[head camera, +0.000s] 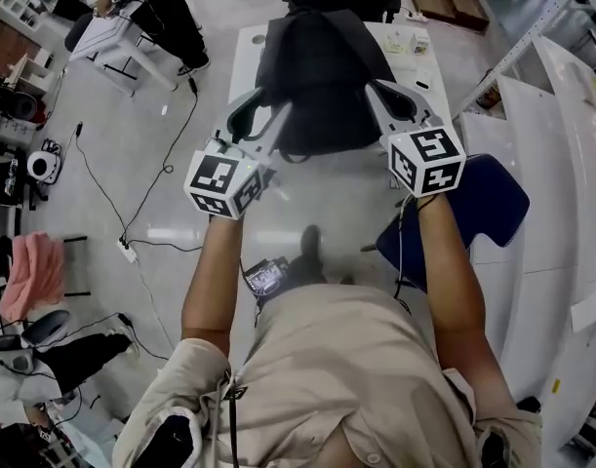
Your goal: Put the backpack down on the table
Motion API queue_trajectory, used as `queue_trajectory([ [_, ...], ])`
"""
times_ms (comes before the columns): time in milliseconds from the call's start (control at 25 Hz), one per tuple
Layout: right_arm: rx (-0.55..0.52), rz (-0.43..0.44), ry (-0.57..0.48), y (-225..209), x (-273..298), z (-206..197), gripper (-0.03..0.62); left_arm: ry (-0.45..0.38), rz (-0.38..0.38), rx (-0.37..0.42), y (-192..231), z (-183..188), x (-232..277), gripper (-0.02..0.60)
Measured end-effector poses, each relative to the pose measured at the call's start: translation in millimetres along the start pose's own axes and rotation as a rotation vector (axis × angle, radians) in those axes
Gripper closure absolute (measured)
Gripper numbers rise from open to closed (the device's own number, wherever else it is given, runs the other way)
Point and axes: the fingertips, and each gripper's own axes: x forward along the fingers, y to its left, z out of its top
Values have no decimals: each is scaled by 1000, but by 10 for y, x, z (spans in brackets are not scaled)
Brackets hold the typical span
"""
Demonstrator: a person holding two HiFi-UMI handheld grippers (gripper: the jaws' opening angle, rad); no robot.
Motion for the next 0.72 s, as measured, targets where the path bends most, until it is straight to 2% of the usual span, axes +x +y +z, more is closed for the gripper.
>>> queue_trajectory([
  [200, -76, 59, -49, 325, -502, 226, 568, -98, 31, 47, -474, 377, -413, 522],
  [280, -91, 89, -58, 449, -690, 312, 568, -126, 47, 71, -633, 513, -565, 548],
  [520, -139, 177, -73, 795, -1150, 438, 569, -153, 63, 120, -980, 743, -911, 568],
  [720, -171, 245, -56, 1092, -1466, 428, 569, -154, 39, 158, -1296, 870, -1069, 568],
])
